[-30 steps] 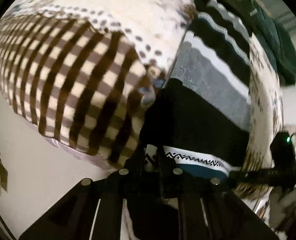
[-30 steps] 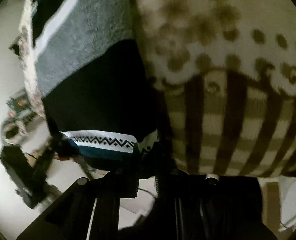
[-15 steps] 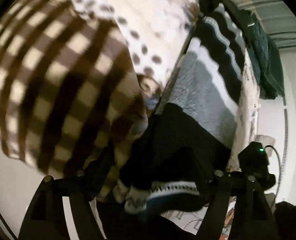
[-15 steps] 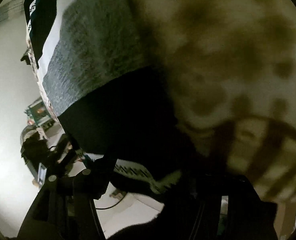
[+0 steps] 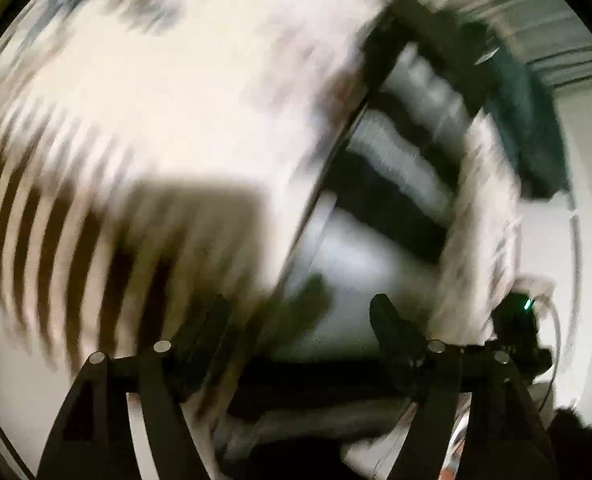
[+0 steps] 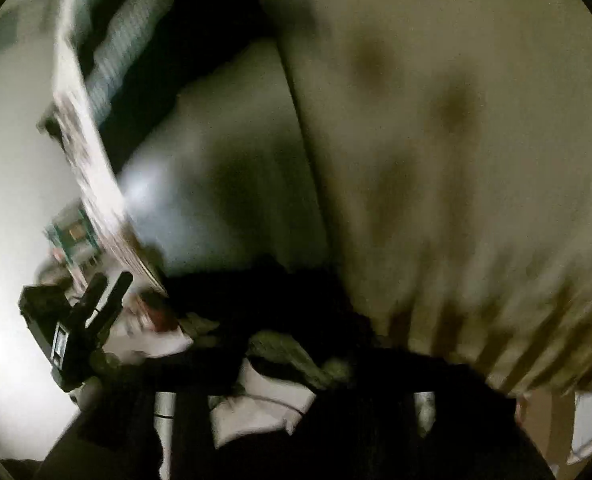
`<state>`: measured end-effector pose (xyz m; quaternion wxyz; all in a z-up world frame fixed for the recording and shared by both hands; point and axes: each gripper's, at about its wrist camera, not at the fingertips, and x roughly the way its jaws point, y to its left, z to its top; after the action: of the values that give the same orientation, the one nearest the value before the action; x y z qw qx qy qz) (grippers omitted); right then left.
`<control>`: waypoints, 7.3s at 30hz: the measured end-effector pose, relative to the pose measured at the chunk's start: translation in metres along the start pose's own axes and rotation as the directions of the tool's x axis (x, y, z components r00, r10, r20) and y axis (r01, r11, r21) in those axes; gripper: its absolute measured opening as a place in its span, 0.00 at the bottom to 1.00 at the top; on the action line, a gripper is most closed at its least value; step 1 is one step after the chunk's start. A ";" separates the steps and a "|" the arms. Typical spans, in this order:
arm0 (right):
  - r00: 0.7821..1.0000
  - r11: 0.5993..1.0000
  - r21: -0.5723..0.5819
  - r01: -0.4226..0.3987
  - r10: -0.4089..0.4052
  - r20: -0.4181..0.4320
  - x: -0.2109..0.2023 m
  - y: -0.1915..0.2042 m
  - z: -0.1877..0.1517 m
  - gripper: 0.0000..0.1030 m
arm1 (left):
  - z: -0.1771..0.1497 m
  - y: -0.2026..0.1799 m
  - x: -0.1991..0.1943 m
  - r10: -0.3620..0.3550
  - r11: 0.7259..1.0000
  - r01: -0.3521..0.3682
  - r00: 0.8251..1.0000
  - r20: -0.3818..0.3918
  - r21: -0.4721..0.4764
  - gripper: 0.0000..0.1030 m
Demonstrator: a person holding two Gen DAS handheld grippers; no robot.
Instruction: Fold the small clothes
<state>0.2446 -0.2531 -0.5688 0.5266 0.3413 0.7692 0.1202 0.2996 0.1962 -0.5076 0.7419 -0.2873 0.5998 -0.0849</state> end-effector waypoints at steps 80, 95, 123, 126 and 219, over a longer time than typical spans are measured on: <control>0.999 0.998 0.062 -0.034 0.036 -0.041 0.106 -0.014 -0.083 0.64 | -0.150 0.014 0.078 0.249 0.966 -0.239 0.964 -0.097 0.100 0.80; 0.990 0.991 -0.016 -0.131 0.131 0.060 0.085 0.004 -0.107 0.11 | -0.162 0.067 0.020 -0.070 0.995 0.066 0.996 -0.055 -0.075 0.12; 0.938 0.936 -0.078 -0.342 0.346 0.036 0.017 0.058 -0.111 0.12 | -0.133 -0.005 -0.060 -0.168 0.979 0.171 0.985 0.042 -0.113 0.09; 0.918 0.919 -0.100 -0.381 0.389 0.075 -0.012 0.079 -0.101 0.12 | -0.093 -0.024 -0.081 -0.222 0.972 0.229 0.970 0.102 -0.058 0.09; 0.975 0.966 0.174 -0.191 0.167 0.143 -0.031 -0.006 0.061 0.60 | 0.061 -0.033 0.029 -0.018 0.986 0.046 0.985 0.169 -0.159 0.64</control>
<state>0.3036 -0.2884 -0.5746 0.5274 0.4642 0.7078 0.0728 0.3723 0.1749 -0.5077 0.7622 -0.3627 0.5358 -0.0232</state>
